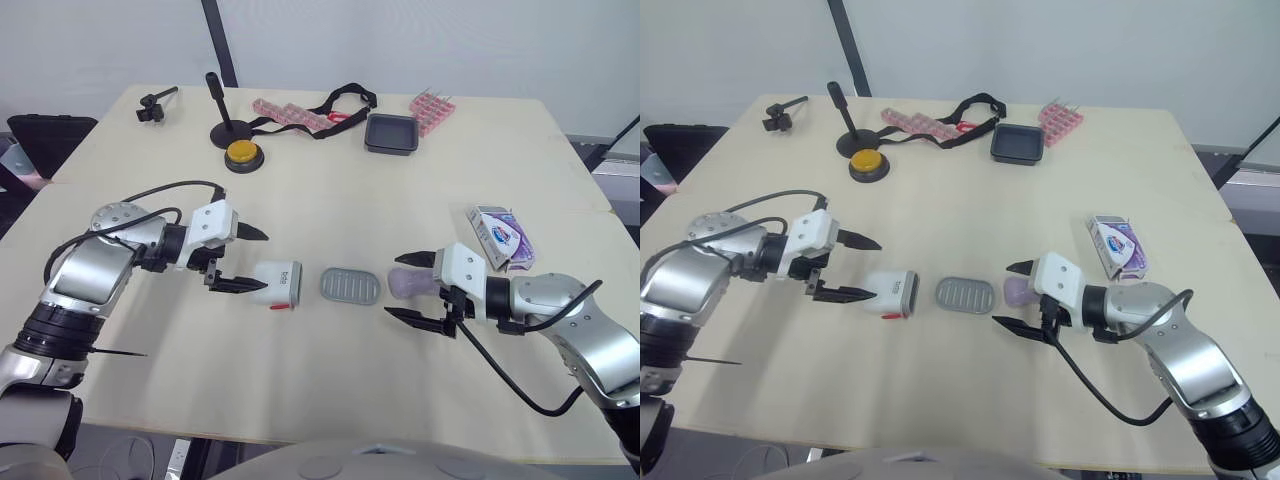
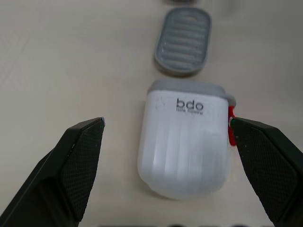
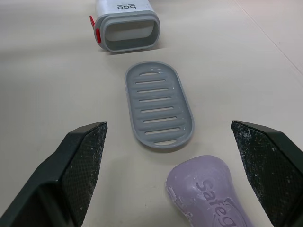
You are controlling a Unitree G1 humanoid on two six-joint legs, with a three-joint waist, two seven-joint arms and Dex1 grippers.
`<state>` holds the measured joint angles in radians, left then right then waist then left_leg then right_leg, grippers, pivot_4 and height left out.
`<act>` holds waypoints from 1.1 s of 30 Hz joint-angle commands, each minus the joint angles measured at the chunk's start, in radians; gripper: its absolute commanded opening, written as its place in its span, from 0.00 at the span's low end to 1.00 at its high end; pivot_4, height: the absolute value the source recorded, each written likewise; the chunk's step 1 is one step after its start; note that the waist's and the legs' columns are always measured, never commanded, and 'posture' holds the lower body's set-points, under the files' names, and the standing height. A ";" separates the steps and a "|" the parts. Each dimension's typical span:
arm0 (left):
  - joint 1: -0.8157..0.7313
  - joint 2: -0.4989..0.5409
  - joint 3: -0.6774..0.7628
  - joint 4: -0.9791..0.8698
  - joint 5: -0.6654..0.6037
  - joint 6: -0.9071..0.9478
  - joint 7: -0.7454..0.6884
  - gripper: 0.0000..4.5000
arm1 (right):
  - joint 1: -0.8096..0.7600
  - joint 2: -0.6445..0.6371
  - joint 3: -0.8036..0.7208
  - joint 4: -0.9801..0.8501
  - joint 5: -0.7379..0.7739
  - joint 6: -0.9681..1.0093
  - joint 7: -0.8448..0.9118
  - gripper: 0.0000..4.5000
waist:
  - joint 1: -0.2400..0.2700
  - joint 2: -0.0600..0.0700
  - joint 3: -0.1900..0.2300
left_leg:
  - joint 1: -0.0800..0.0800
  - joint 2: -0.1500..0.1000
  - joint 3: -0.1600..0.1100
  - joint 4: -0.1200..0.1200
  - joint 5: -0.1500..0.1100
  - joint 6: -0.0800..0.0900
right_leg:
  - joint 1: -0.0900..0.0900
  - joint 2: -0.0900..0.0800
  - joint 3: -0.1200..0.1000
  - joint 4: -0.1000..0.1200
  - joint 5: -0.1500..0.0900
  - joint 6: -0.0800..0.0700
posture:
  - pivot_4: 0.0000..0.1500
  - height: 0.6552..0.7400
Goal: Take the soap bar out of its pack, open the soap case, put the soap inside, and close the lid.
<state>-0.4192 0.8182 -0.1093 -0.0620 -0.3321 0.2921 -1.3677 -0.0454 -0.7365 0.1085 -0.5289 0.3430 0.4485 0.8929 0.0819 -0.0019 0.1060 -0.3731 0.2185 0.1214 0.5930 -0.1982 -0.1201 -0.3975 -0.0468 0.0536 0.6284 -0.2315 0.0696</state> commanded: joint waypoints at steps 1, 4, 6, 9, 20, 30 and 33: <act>0.007 -0.016 0.051 -0.079 -0.076 0.022 0.015 1.00 | -0.019 -0.017 -0.026 -0.013 0.009 0.015 0.000 1.00 | 0.000 0.000 0.000 | 0.000 0.000 0.000 0.000 0.000 0.000 | 0.000 0.000 0.000 0.000 0.000 0.000 | 1.00 0.99; 0.044 -0.066 0.064 -0.121 -0.119 -0.012 0.028 1.00 | -0.036 -0.037 -0.020 0.003 -0.011 0.044 -0.006 1.00 | -0.001 0.000 0.000 | 0.000 0.000 0.000 0.000 0.000 0.000 | 0.000 0.000 0.000 0.000 0.000 0.000 | 1.00 0.99; 0.072 -0.086 0.057 -0.153 -0.135 -0.018 0.029 1.00 | -0.044 -0.057 -0.014 0.007 -0.019 0.067 -0.002 1.00 | -0.002 0.000 0.000 | 0.000 0.000 0.000 0.000 0.000 0.000 | 0.000 0.000 0.001 0.000 0.000 0.000 | 1.00 0.99; 0.117 -0.096 0.036 -0.220 -0.151 0.010 0.039 1.00 | -0.091 -0.105 0.013 0.005 -0.033 0.142 0.005 1.00 | -0.002 0.000 0.000 | 0.000 0.000 0.000 0.000 0.000 0.000 | 0.000 0.000 0.000 0.000 0.000 0.000 | 1.00 0.99; 0.189 -0.136 0.000 -0.276 -0.121 -0.032 0.103 1.00 | -0.357 -0.255 0.202 0.113 -0.150 0.244 0.163 1.00 | -0.004 0.000 0.000 | 0.000 0.000 0.000 0.000 0.000 0.000 | 0.000 0.000 0.001 0.000 0.000 0.000 | 1.00 0.99; 0.236 -0.139 -0.018 -0.232 -0.059 -0.113 0.136 1.00 | -0.476 -0.218 0.340 0.215 -0.247 0.221 0.245 1.00 | -0.003 0.000 0.000 | 0.000 0.000 0.000 0.002 0.000 0.001 | 0.000 0.000 0.001 0.002 0.000 0.000 | 1.00 0.99; 0.238 -0.133 -0.020 -0.200 -0.039 -0.135 0.135 1.00 | -0.503 -0.195 0.369 0.239 -0.279 0.226 0.251 1.00 | -0.005 0.000 0.000 | 0.000 0.001 0.000 0.003 0.000 0.001 | -0.001 0.001 0.002 0.004 0.000 0.000 | 1.00 0.99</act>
<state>-0.1842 0.6725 -0.1394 -0.2678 -0.3862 0.1822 -1.2337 -0.5224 -0.9359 0.4720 -0.2945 0.0937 0.6765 1.1374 0.0765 -0.0015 0.1060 -0.3731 0.2190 0.1218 0.5960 -0.1979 -0.1194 -0.3982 -0.0461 0.0553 0.6327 -0.2316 0.0694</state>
